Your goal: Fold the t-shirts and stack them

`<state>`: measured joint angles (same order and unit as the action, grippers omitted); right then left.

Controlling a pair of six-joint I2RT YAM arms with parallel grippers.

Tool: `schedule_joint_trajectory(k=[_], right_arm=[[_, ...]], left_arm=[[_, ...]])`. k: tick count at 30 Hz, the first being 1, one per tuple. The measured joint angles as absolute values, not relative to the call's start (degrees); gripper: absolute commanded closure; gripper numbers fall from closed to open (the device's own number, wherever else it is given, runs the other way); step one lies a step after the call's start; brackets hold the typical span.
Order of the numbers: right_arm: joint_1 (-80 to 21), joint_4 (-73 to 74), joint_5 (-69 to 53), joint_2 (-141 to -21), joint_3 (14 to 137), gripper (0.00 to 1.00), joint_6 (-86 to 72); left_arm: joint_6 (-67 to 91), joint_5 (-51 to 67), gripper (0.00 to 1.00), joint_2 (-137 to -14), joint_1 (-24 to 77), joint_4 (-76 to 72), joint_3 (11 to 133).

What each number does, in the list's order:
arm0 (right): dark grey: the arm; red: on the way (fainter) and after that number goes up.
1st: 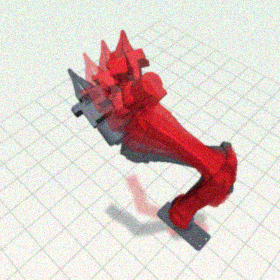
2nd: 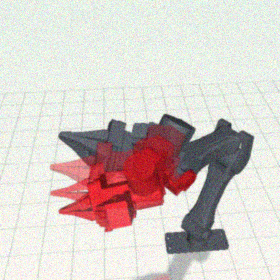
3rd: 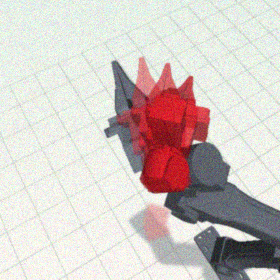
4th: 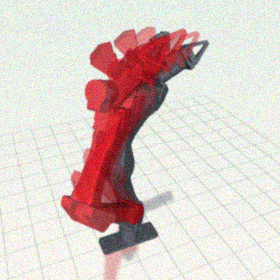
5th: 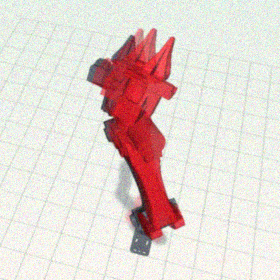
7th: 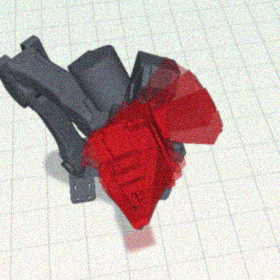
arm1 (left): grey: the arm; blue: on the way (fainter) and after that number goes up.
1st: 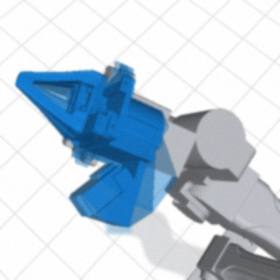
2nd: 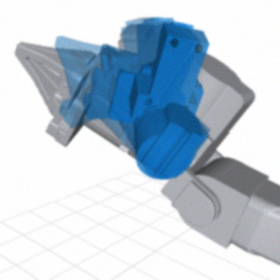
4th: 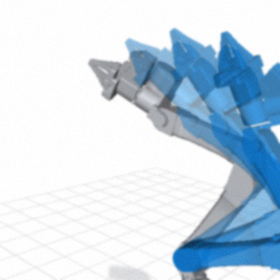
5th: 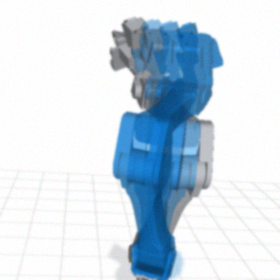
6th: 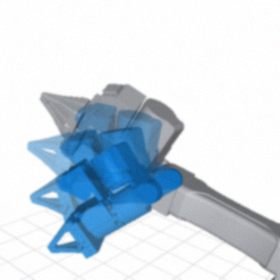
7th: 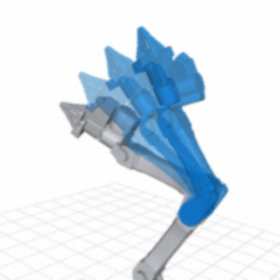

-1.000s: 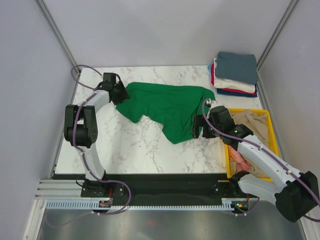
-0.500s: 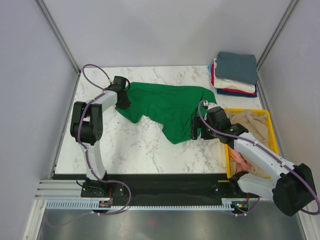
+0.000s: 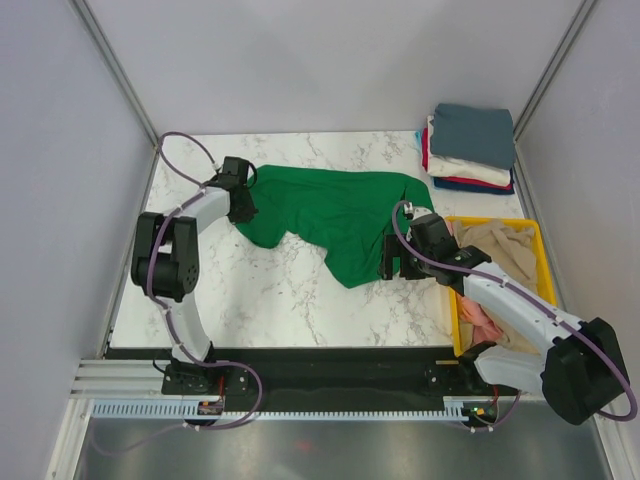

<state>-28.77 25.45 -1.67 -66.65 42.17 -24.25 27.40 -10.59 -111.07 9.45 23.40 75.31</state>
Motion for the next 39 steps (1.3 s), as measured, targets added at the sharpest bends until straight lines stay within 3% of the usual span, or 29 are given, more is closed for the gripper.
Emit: schedule_joint_trajectory(k=[15, 21, 31, 32, 34, 35, 37, 38, 39], right_arm=[[-38.52, 19.51, 3.07, -76.73, 41.78, 0.04, -29.78], [-38.48, 16.88, 7.73, -79.53, 40.86, 0.12, -31.79], [-38.52, 6.61, 9.72, -85.78, 40.18, 0.15, -33.47], [-38.52, 5.80, 10.07, -86.28, 40.40, 0.18, -33.47], [-38.52, 4.12, 10.74, -87.92, 41.28, 0.32, -33.34], [-38.52, 3.31, 10.96, -88.86, 41.76, 0.47, -33.43], [-38.50, 2.00, 11.14, -90.21, 42.28, 0.64, -33.32], [-38.48, 1.50, 11.22, -90.70, 42.39, 0.83, -33.39], [-38.48, 1.17, 11.20, -90.94, 42.39, 0.91, -33.39]], left_arm=[[30.57, -11.44, 0.98, -76.95, 9.45, 22.09, 57.87], [31.99, -12.16, 0.98, -71.81, 9.45, 22.37, 50.85], [32.75, -11.90, 0.98, -70.11, 9.45, 21.74, 50.17], [32.75, -11.90, 0.98, -69.78, 9.45, 21.69, 50.17], [32.77, -11.90, 0.98, -68.77, 9.45, 21.69, 50.17], [32.77, -11.90, 0.98, -68.20, 9.45, 21.71, 50.17], [32.77, -11.90, 0.98, -67.16, 9.45, 21.78, 50.17], [32.75, -11.92, 0.98, -66.41, 9.45, 21.87, 50.17], [32.75, -11.92, 0.98, -65.45, 9.45, 22.15, 50.17]])
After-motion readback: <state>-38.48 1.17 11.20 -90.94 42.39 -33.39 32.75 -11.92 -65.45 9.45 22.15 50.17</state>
